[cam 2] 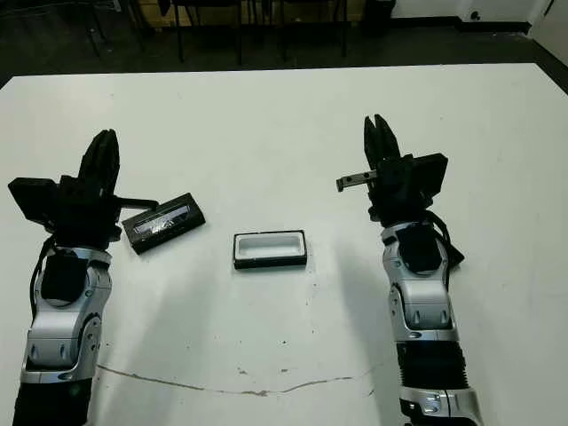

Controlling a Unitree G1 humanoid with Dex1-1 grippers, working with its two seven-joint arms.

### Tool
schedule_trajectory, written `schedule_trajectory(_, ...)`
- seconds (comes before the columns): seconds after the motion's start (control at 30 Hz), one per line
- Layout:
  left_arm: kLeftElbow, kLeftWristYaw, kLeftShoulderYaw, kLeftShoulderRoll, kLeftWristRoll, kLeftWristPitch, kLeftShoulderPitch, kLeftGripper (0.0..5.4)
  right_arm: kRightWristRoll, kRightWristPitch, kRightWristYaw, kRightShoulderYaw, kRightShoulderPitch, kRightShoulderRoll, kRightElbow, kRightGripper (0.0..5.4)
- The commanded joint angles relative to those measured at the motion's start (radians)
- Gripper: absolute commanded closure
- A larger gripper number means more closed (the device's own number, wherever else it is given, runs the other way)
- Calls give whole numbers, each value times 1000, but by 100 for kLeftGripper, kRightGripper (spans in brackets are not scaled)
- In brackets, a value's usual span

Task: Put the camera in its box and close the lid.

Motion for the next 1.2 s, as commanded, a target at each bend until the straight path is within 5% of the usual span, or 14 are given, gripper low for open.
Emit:
schedule_trajectory(0.03,16,-1,8,10,-7,9,11,539,3,5,3,-5,13,-4,14,540)
schedule_trajectory(0.47,15,19,5,4,4,9,11,539,14,24,16,-16,30,-20,-12,540)
schedule_trajectory(0.8,9,15,10,5,-6,12,19,539,53,85,145,-73,89,-185,-120,540)
schedule_trajectory(1.07,18,18,8,3,-1,8,17,539,143,340,219,-187,204,-363,-298,540)
schedule_trajectory(1.2,17,16,7,8,0,9,17,540,176,503,254,-218,238,-450,-371,494)
